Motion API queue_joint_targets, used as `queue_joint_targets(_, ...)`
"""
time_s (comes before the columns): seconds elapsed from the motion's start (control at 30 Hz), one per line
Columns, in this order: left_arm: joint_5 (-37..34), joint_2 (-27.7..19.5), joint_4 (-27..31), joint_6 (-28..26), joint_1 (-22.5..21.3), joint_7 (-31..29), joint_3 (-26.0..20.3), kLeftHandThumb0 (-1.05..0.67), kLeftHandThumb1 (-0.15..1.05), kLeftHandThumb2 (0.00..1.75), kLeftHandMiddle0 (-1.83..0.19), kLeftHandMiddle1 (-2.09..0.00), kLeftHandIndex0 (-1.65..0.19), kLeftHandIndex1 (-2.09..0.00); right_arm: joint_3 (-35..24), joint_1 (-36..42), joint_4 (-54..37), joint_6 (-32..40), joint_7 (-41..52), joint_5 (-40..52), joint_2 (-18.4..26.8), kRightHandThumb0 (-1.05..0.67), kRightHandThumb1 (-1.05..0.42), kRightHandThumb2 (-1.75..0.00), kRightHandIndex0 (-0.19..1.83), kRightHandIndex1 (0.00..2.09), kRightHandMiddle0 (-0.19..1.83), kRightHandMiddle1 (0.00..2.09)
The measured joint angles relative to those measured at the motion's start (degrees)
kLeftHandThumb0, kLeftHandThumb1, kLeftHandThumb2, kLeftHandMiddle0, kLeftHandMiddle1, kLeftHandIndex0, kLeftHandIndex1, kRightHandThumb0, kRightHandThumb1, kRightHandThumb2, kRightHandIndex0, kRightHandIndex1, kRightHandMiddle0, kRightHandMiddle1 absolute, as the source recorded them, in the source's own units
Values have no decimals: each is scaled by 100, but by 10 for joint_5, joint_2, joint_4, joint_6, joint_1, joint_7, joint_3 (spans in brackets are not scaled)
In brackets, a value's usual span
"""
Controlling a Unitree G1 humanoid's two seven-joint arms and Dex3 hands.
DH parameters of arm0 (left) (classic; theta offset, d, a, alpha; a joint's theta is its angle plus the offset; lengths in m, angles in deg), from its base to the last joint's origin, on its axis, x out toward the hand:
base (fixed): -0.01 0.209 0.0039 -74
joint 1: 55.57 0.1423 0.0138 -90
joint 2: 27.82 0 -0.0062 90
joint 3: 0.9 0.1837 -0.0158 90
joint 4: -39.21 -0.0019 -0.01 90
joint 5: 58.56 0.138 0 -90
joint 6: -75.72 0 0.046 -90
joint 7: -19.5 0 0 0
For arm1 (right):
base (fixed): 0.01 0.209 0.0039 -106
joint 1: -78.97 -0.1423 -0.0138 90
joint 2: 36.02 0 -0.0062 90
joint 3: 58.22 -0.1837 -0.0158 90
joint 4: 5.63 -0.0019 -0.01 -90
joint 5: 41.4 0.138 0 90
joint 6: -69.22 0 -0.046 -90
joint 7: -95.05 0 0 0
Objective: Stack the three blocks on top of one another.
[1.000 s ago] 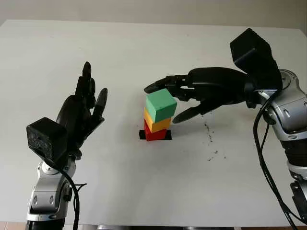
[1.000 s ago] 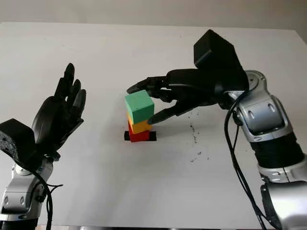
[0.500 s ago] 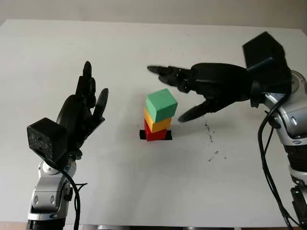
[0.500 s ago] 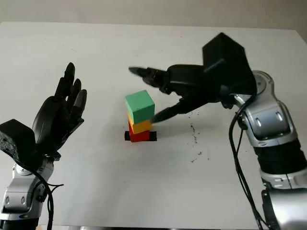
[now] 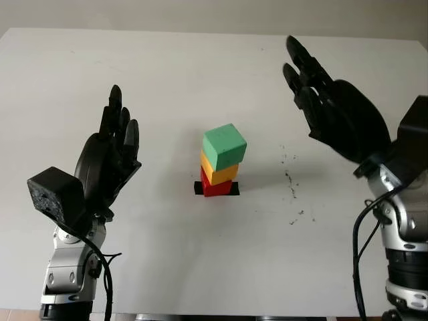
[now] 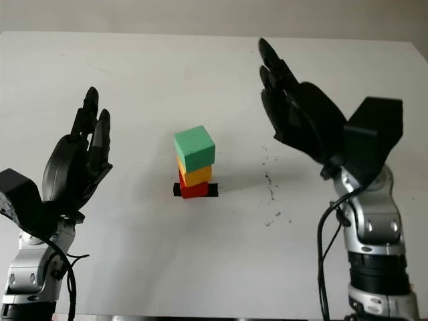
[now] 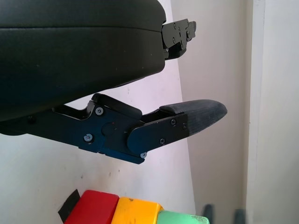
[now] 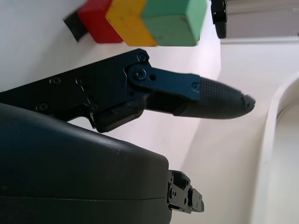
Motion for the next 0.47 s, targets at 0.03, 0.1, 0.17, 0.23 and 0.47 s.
queue_joint_targets(0.03, -2, 2, 0, 0, 0, 0, 0, -77, 105, 67, 19, 0, 19, 0, 1, 10, -5, 5, -10, 3, -13, -77, -105, -72, -19, 0, -19, 0)
queue_joint_targets(0.1, -4, 5, 0, 1, 0, 1, 0, -76, 105, 68, 19, 0, 19, 0, 6, 24, -7, 8, -28, 6, -33, -78, -105, -74, -19, 0, -19, 0)
queue_joint_targets(0.17, -4, 9, 0, 1, 1, 5, 0, -76, 105, 69, 19, 0, 19, 0, 6, 33, -7, 2, -48, 14, -61, -79, -105, -75, -19, 0, -19, 0)
queue_joint_targets(0.23, -4, 14, 0, 4, 2, 7, 0, -75, 105, 69, 19, 0, 19, 0, 6, 41, -3, -12, -60, 19, -85, -80, -105, -79, -19, 0, -19, 0)
queue_joint_targets(0.47, -8, 25, 5, 19, 17, 8, -2, -76, 105, 70, 19, 0, 19, 0, 13, 79, 0, -35, -77, 14, -111, -81, -105, -79, -19, 0, -19, 0)
